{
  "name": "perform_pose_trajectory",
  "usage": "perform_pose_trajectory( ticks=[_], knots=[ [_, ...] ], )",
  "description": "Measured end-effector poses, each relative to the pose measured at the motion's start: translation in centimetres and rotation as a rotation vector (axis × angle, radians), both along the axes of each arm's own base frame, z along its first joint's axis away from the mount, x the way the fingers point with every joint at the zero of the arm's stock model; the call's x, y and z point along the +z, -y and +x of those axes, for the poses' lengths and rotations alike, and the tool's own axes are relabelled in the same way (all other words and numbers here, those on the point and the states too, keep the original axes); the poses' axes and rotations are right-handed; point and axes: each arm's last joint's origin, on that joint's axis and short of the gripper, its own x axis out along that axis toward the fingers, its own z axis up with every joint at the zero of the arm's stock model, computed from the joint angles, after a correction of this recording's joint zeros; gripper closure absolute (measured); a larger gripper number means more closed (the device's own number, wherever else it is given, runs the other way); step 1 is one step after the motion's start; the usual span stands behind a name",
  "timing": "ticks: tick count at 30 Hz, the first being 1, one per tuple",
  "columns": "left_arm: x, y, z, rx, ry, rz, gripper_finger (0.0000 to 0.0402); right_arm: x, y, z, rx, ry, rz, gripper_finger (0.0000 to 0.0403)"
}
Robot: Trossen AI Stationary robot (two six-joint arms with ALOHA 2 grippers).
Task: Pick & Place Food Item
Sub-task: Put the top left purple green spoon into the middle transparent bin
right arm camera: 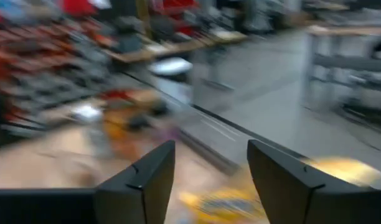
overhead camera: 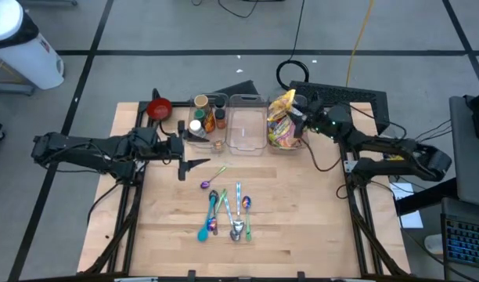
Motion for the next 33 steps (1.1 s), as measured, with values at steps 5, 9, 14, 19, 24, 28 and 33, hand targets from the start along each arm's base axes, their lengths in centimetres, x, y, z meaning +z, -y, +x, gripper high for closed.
perform_pose_trajectory(
  ticks=[5,9,14,19,24,28,33],
  knots=[
    [-1.1,0.0,0.7,0.018,-0.075,-0.049,0.0110,2.2,-3.5,0.8,0.236,0.108,-0.052,0.0196],
    [-2.5,0.0,1.6,0.042,-0.171,-0.102,0.0110,3.1,-6.5,1.6,0.381,0.133,-0.116,0.0200],
    [-5.7,0.0,3.0,0.095,-0.371,-0.221,0.0110,3.7,-9.0,2.0,0.457,0.148,-0.216,0.0207],
    [-9.2,0.1,4.5,0.178,-0.561,-0.346,0.0110,4.0,-9.9,2.1,0.425,0.139,-0.276,0.0209],
    [-12.9,0.7,5.7,0.191,-0.755,-0.318,0.0110,4.0,-9.8,2.1,0.399,0.137,-0.275,0.0211],
    [-14.8,0.6,6.3,0.221,-0.827,-0.330,0.0110,4.0,-9.8,2.1,0.400,0.138,-0.272,0.0211],
    [-16.2,0.3,6.7,0.271,-0.866,-0.373,0.0110,4.0,-9.8,2.1,0.401,0.140,-0.266,0.0214]
  ],
)
